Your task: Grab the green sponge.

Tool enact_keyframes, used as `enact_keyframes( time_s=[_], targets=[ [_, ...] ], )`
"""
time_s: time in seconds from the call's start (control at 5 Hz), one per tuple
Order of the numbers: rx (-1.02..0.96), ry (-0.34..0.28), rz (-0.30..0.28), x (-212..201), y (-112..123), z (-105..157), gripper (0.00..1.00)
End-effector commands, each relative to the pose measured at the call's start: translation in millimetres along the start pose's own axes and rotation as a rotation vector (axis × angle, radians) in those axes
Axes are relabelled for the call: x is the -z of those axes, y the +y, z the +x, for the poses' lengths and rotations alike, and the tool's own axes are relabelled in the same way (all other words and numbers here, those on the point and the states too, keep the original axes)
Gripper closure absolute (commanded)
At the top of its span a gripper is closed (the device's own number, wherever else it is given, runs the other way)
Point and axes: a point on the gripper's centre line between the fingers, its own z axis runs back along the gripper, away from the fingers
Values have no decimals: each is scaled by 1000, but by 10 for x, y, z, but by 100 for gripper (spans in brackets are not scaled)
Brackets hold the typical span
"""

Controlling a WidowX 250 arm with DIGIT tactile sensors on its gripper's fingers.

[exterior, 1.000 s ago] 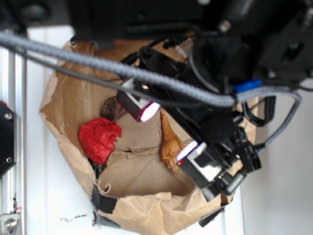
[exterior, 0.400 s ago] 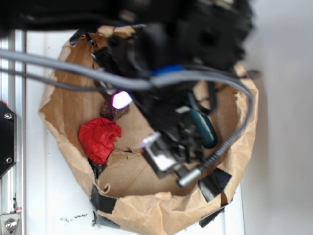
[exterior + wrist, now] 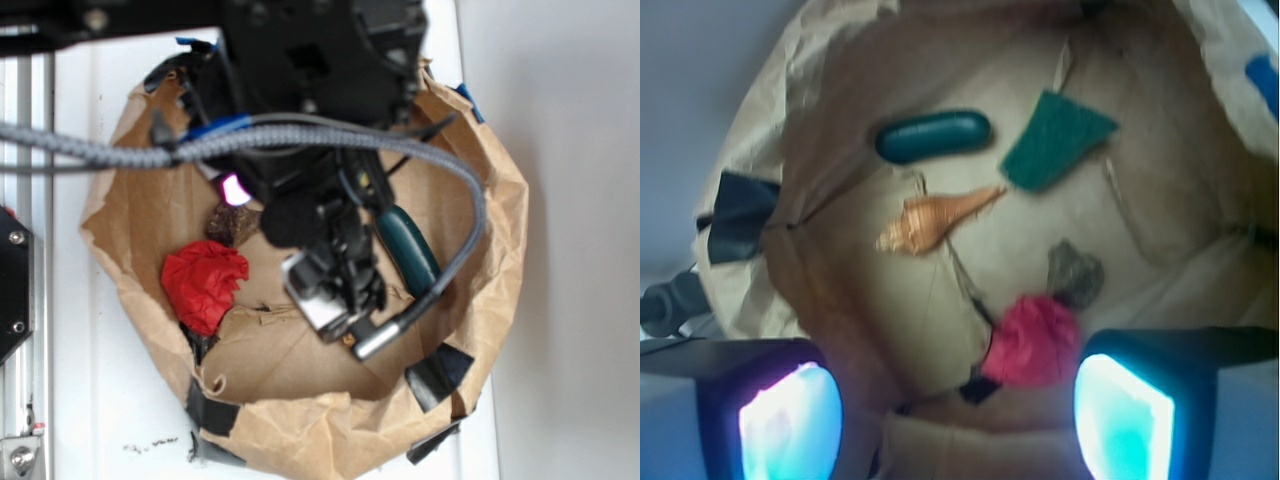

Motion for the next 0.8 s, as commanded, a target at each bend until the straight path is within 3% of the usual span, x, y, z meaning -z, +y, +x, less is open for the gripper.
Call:
enact_keyframes(
  time_s=[0.0, 0.2, 0.4, 0.6],
  targets=[
    [-156, -99, 116, 271, 310, 279, 0],
    [-189, -99, 154, 416, 377, 298, 0],
    [-183, -16, 191, 466, 328, 343, 0],
    [-183, -16, 191, 466, 328, 343, 0]
  ],
)
